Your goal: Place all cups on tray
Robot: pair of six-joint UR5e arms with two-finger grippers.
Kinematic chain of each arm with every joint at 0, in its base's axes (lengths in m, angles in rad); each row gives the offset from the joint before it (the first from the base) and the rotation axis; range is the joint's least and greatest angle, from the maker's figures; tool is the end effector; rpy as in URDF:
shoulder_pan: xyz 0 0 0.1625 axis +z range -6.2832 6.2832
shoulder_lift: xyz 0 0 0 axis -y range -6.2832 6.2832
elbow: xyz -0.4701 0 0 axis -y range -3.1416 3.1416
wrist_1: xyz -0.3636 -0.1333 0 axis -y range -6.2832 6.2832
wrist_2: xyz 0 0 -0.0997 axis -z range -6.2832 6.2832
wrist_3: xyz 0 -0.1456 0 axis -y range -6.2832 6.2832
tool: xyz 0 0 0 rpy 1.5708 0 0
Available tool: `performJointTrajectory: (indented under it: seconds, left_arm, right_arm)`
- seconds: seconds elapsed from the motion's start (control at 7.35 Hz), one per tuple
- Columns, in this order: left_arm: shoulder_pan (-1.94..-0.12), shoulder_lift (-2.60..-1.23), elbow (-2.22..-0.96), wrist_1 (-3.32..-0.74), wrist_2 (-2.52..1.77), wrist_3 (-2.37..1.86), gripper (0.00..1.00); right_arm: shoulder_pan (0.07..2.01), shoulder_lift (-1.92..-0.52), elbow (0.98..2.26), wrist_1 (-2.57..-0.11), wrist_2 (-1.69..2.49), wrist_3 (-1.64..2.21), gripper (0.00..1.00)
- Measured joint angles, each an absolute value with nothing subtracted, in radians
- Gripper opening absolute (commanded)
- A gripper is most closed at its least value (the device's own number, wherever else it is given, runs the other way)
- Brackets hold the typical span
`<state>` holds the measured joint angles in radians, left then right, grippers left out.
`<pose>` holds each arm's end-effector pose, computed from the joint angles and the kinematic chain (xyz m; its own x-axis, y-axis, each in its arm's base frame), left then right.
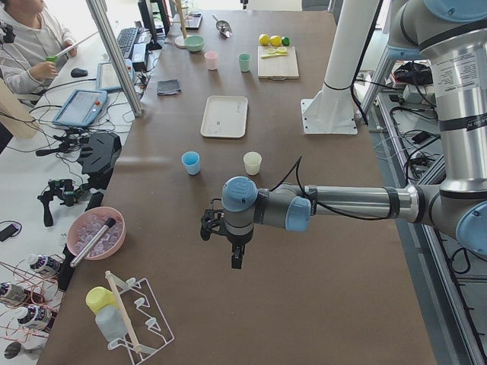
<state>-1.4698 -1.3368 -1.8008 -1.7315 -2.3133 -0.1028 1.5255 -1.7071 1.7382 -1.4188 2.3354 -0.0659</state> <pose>0.0026 -0.3714 0.7116 0.7288 0.0775 -0.6803 -0.0249 0.9959 0.0867 0.0136 -0.4178 0.7021 0.7107 -0.2229 0.6672 0.0915 0.9697 0.2265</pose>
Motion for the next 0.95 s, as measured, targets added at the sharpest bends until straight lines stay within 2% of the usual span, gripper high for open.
performJointTrajectory:
  seconds: [0.95]
  left_arm:
    - [-1.467,-1.344,-1.761,-1.829,-2.304,-0.109,0.98]
  right_arm:
    - [1.512,-1.698,1.745,-1.439,2.418,-0.061,1.00]
